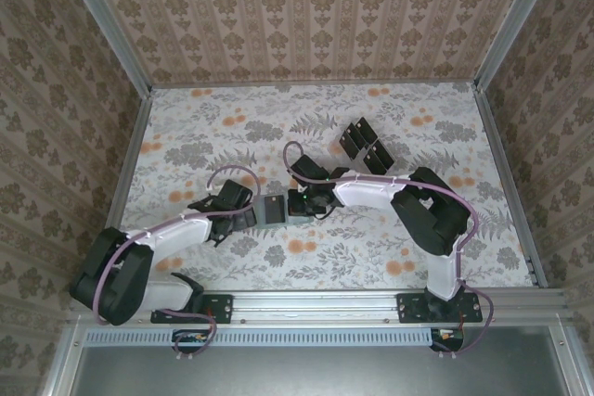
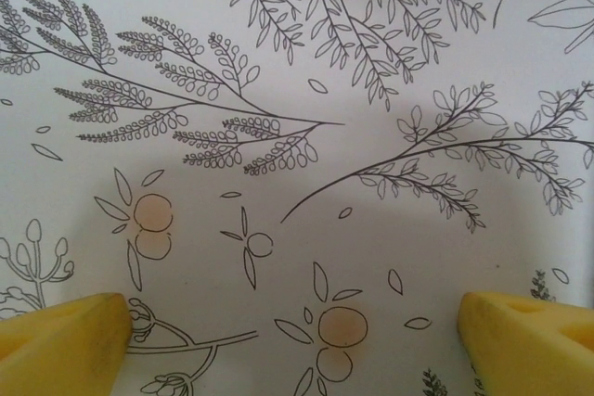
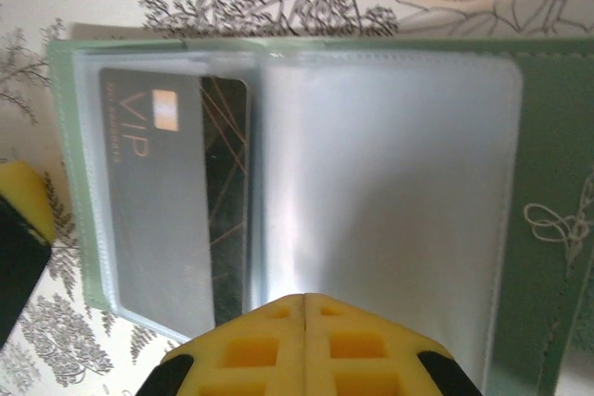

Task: Put the credit cards into the card holder
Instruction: Insert the credit card into the card slot.

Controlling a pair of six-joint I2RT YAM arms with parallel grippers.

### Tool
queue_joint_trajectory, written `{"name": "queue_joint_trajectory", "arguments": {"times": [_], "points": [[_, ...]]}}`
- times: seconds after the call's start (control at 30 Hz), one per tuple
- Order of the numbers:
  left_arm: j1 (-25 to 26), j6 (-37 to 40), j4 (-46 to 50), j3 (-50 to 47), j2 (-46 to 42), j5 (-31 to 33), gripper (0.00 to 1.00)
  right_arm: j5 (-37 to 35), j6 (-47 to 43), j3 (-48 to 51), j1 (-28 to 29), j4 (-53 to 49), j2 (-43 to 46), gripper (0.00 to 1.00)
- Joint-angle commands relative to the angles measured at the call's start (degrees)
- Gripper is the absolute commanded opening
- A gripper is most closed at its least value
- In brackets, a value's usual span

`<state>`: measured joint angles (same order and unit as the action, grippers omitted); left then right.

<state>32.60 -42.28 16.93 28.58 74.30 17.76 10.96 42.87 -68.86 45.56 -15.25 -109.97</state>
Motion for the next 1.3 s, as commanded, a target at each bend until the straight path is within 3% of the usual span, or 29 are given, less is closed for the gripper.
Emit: {"name": "queue_joint_trajectory", "arguments": {"times": [0.0, 1.27], "points": [[0.1, 0.6, -1.9, 0.1, 1.5, -1.2, 1.00, -0.5, -1.4, -2.9, 0.0, -2.3, 0.0, 0.00], [0.1, 0.7, -5.5, -1.2, 5.2, -3.0, 1.00, 4.4, 0.0, -11.2, 1.1, -0.1, -9.9, 0.00]]}}
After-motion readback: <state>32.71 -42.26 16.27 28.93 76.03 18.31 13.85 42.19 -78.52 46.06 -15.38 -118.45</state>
